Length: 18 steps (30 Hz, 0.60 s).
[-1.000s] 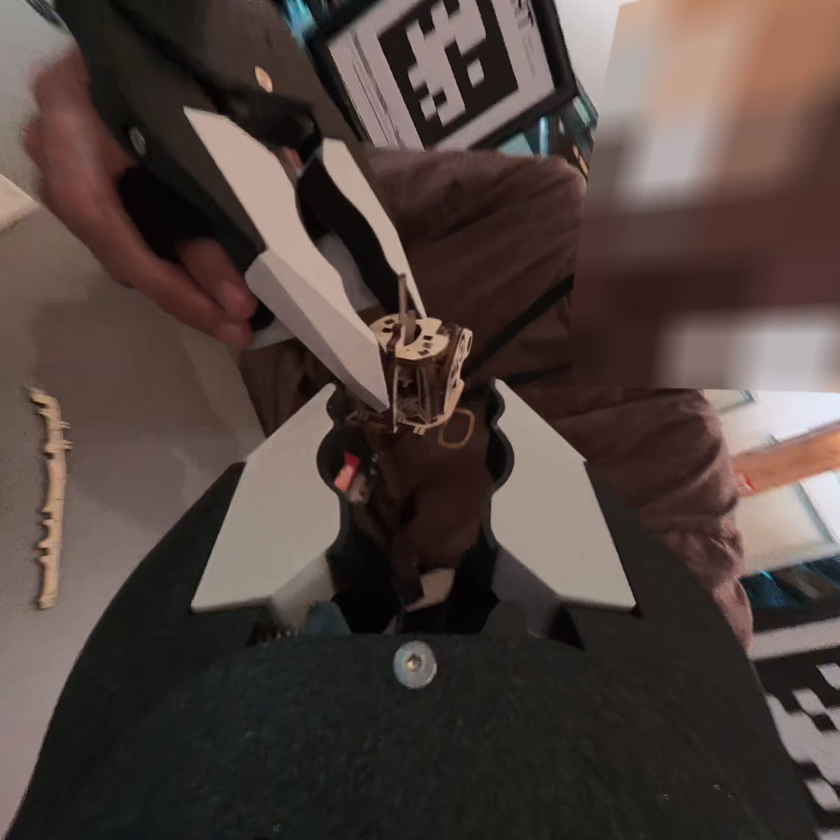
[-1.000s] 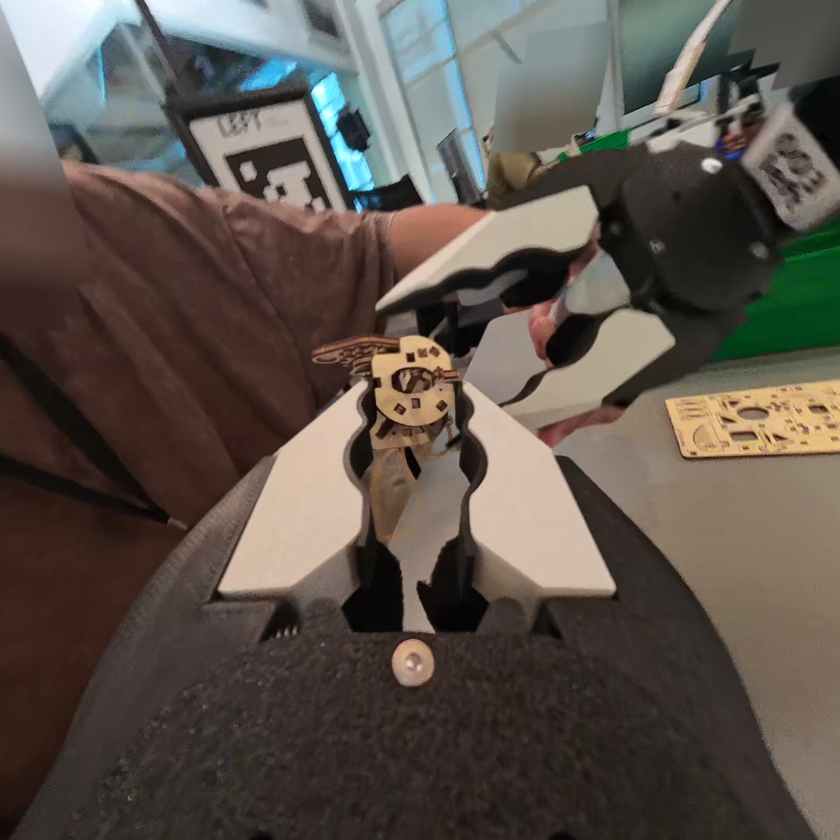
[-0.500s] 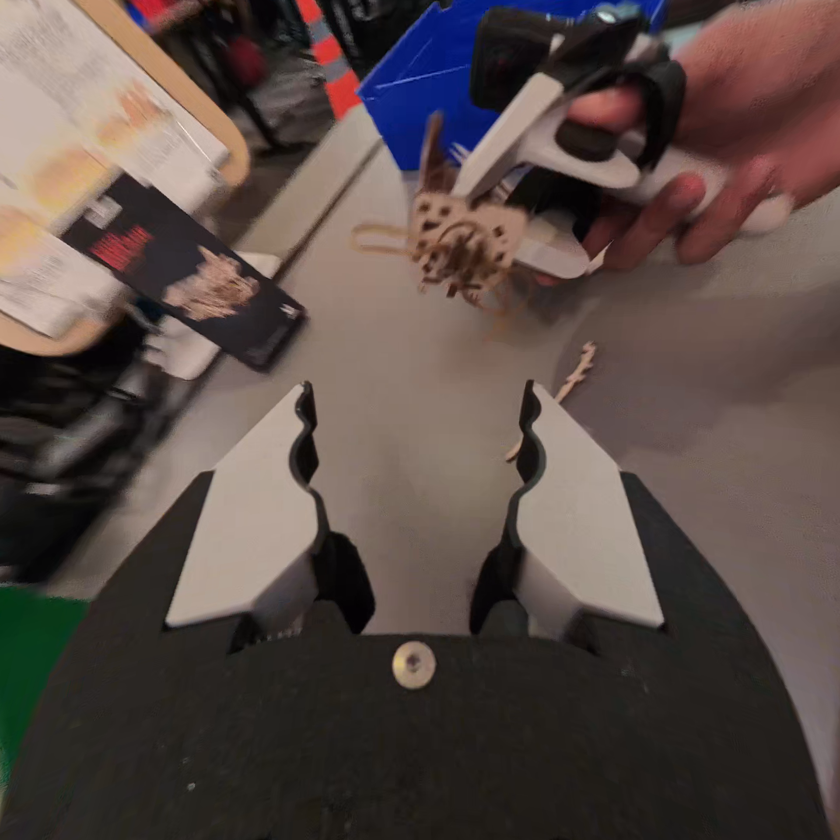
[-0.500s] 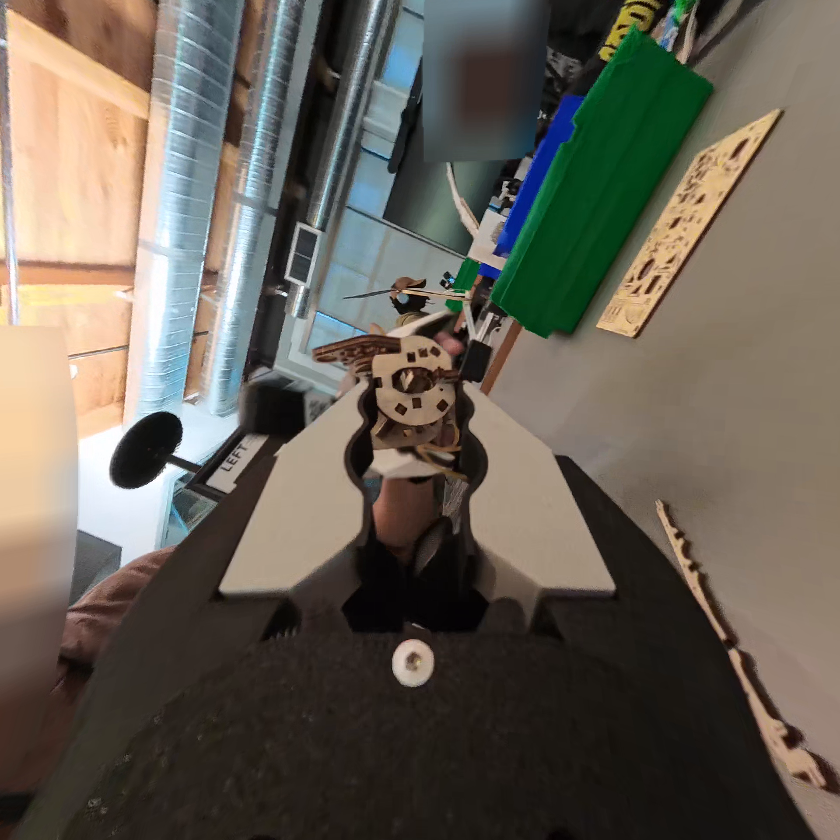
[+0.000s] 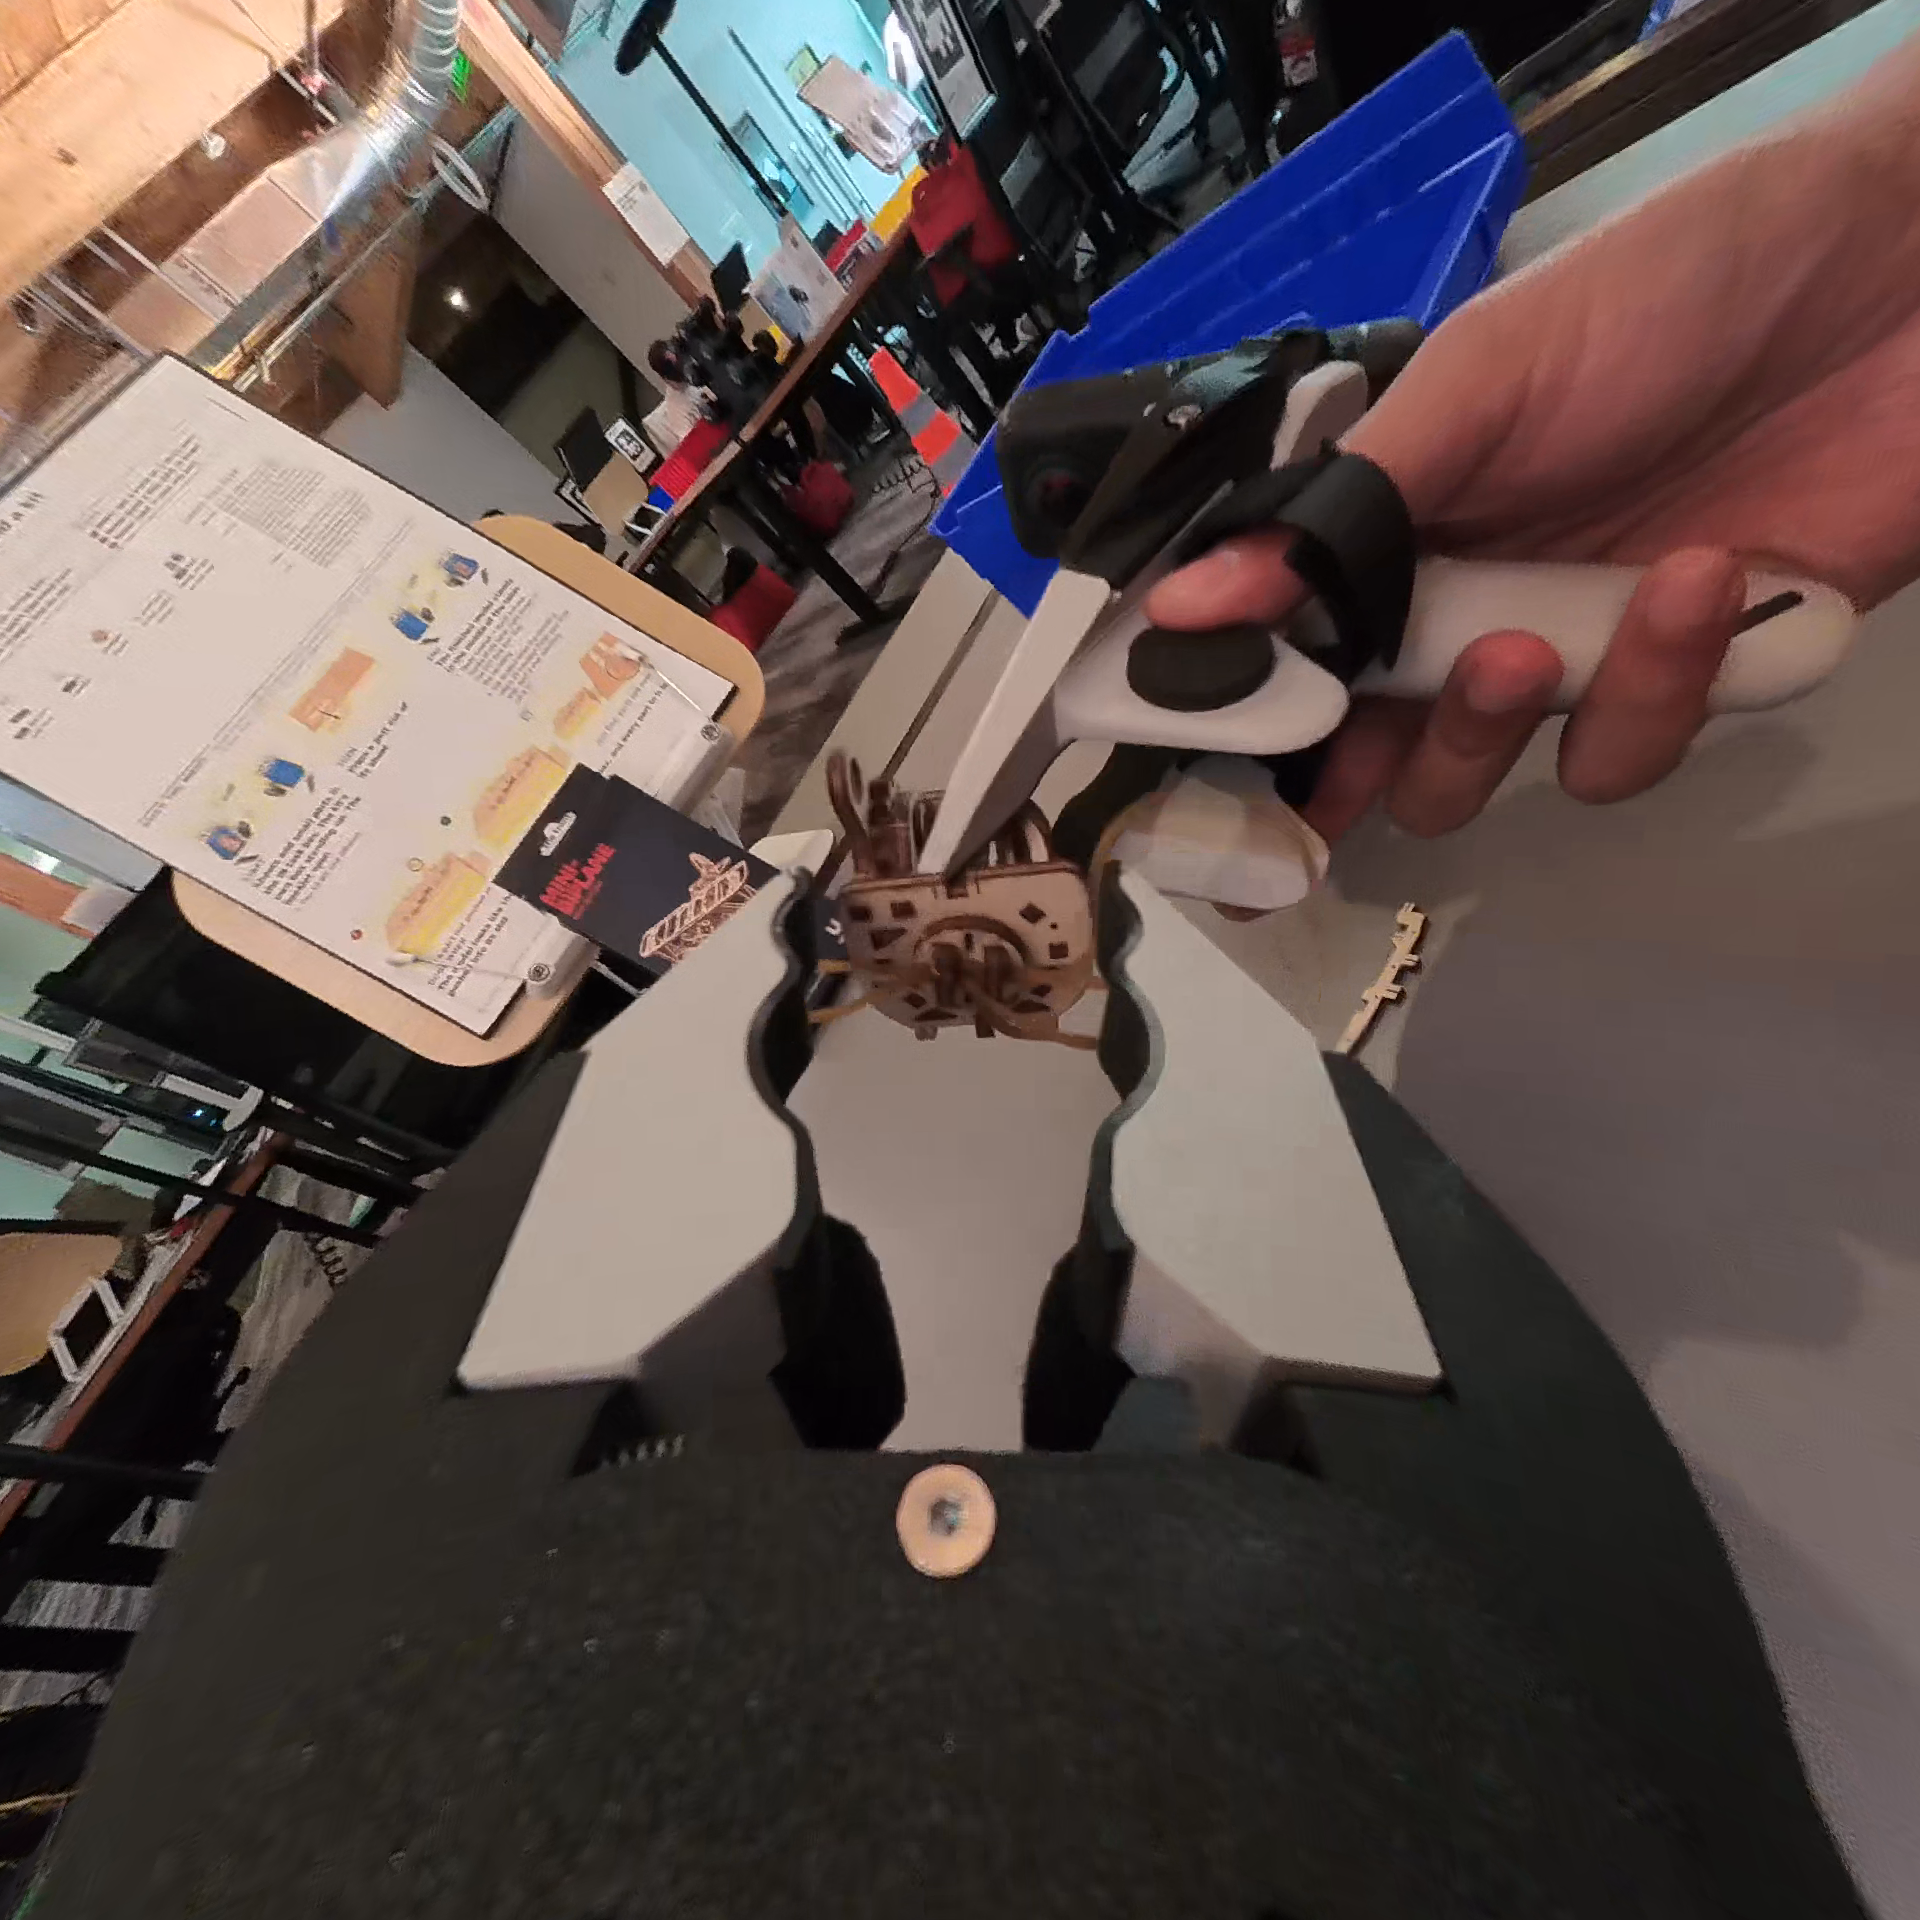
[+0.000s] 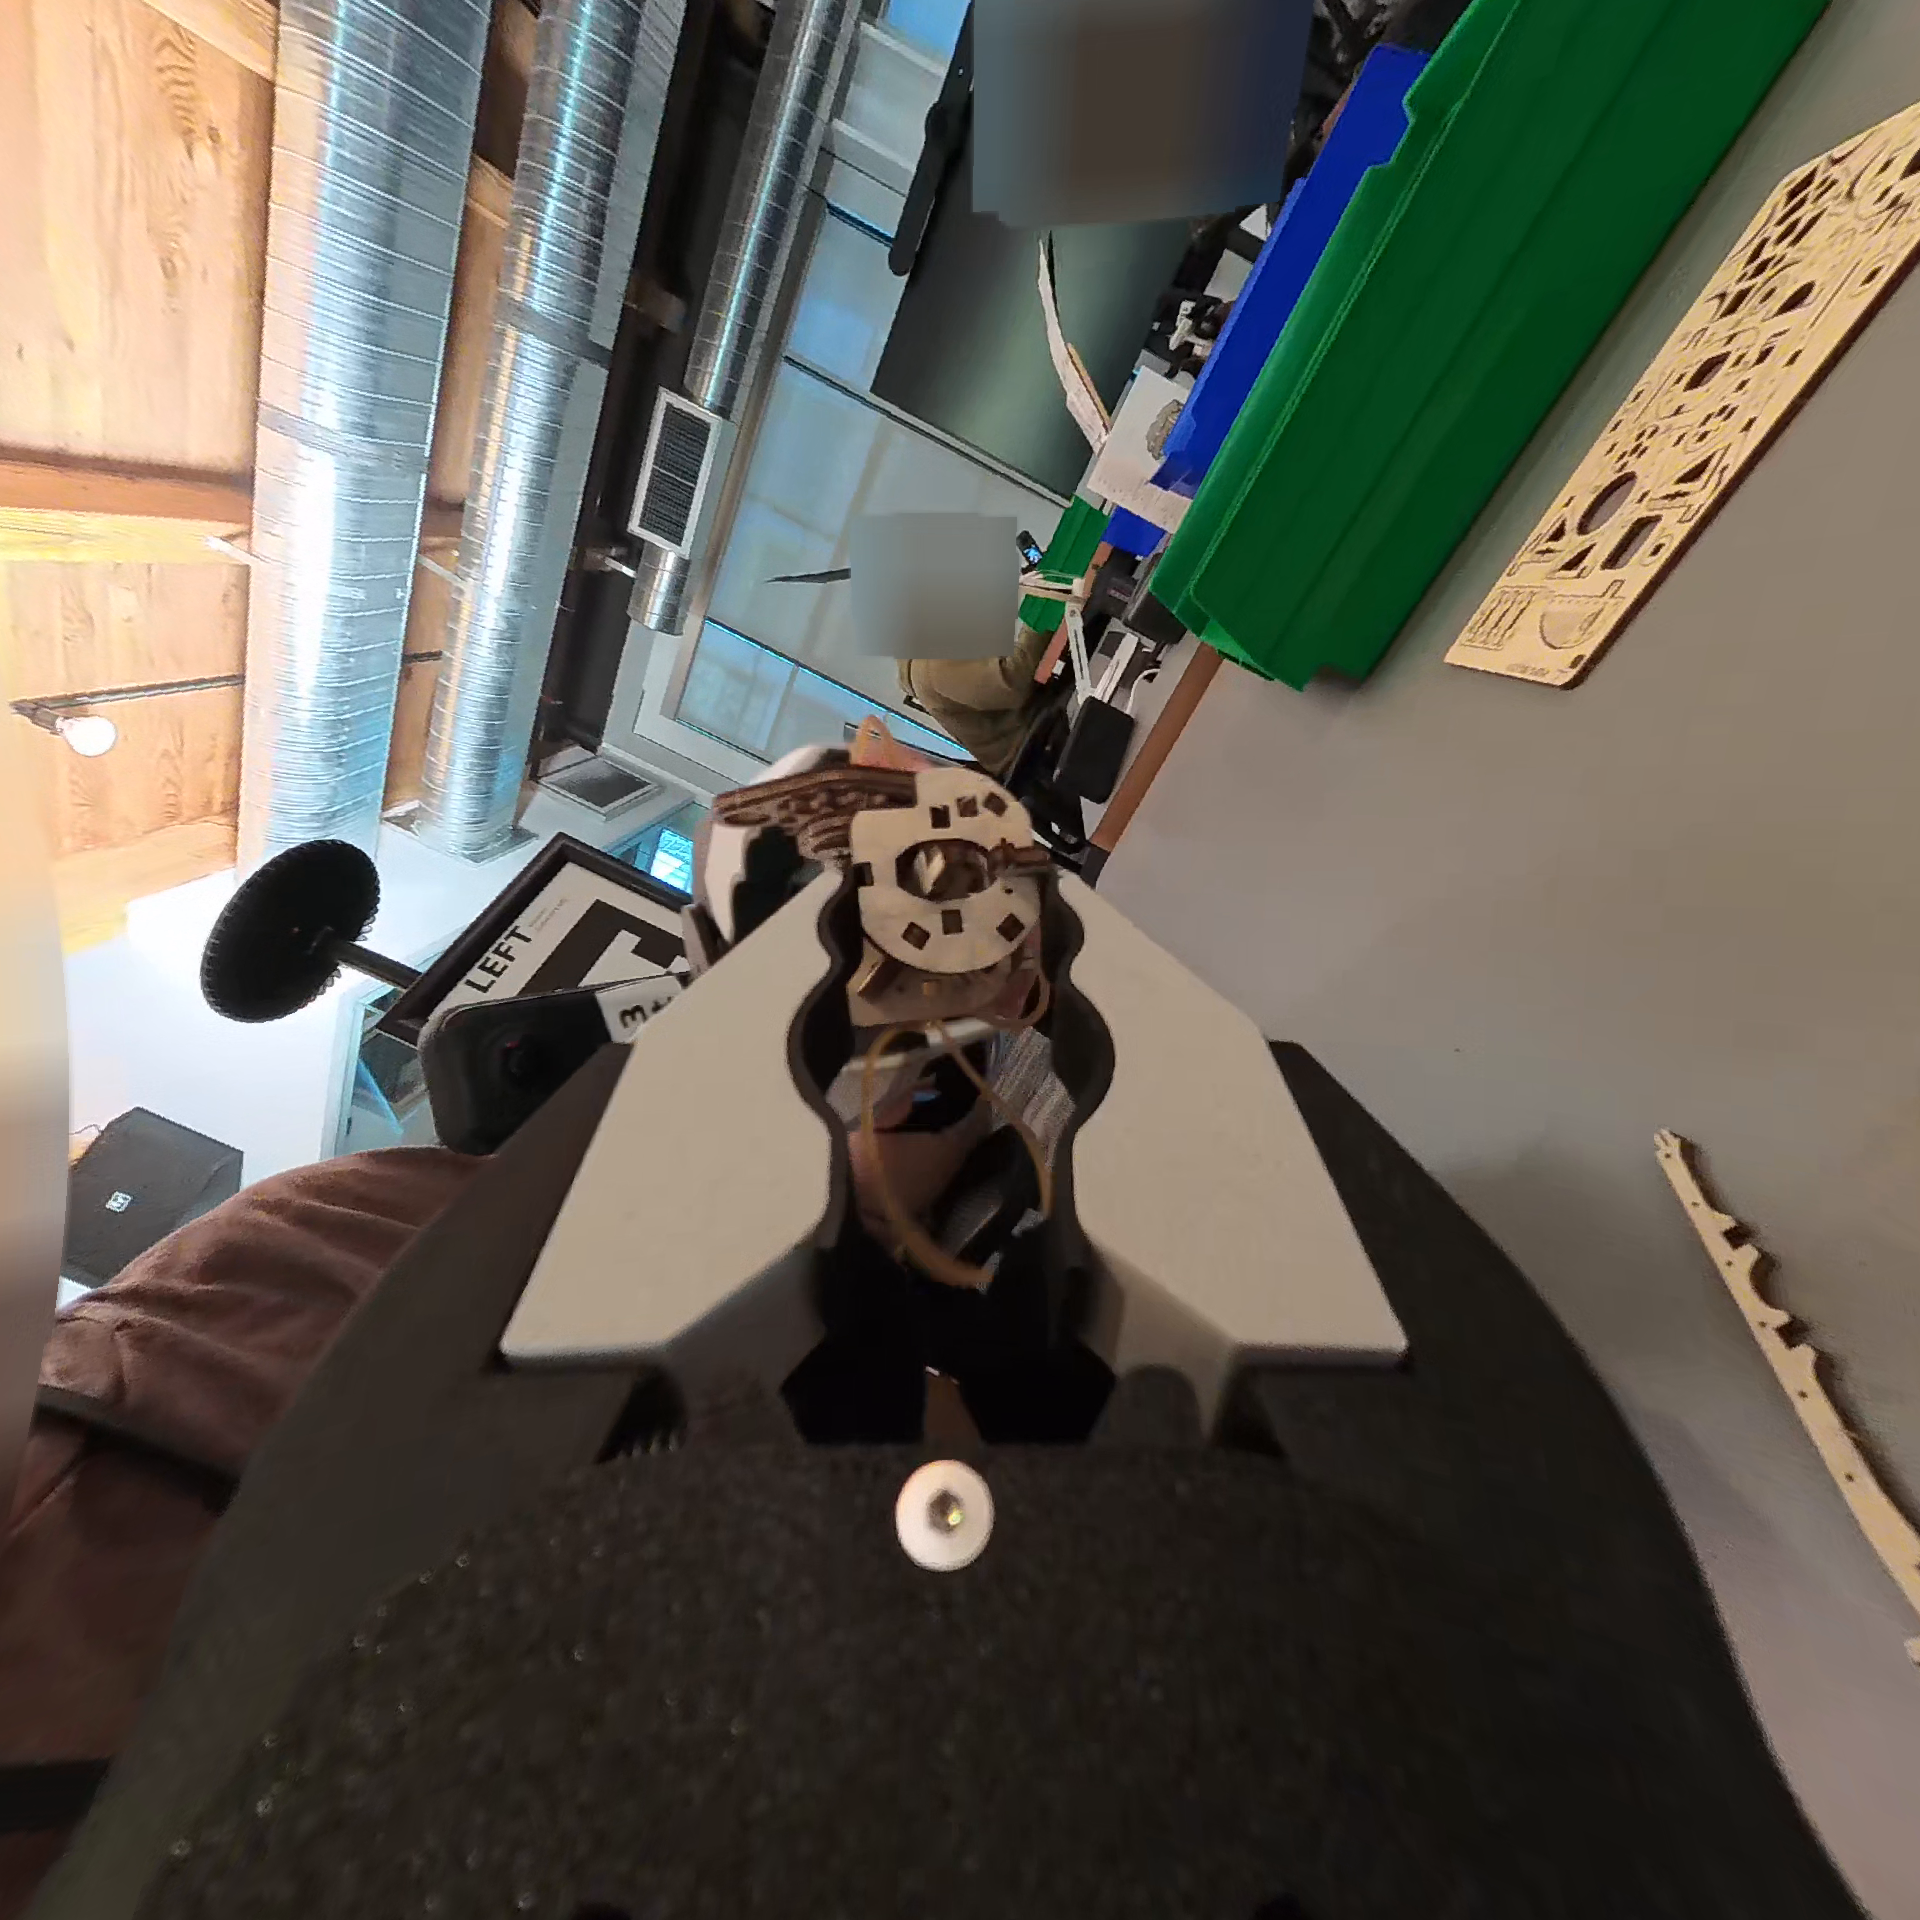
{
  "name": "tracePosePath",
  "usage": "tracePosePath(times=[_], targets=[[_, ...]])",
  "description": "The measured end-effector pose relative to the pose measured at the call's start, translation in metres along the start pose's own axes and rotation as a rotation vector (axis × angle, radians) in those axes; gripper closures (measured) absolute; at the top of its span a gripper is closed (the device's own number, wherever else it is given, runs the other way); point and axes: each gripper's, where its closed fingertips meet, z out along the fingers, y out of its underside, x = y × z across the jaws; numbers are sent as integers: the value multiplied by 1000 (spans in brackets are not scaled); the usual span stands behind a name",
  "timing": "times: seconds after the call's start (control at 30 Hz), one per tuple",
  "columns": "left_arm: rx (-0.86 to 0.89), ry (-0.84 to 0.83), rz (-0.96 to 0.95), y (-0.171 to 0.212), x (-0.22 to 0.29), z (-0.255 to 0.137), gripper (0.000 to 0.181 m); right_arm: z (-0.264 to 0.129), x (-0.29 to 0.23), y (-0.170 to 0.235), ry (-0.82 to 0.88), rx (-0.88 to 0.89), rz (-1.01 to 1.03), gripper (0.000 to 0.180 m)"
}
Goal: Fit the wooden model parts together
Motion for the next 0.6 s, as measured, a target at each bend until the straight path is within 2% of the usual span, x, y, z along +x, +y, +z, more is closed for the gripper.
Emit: tracePosePath(times=[0.17, 0.37, 0.4, 0.47, 0.6], targets=[[-69, -8, 21, 17, 1, 4, 130, 4, -5, 3, -26, -13, -29, 146], [-21, -9, 7, 14, 1, 2, 132, 4, -3, 2, -12, -23, -58, 147], [-3, -17, 13, 13, 0, 2, 132, 2, -3, 1, 0, -24, -78, 142], [29, -23, 9, 13, -1, 0, 132, -8, -5, -4, 43, -8, -120, 126], [98, -83, 14, 19, -18, -5, 132, -63, -22, -16, 241, 67, -431, 130]])
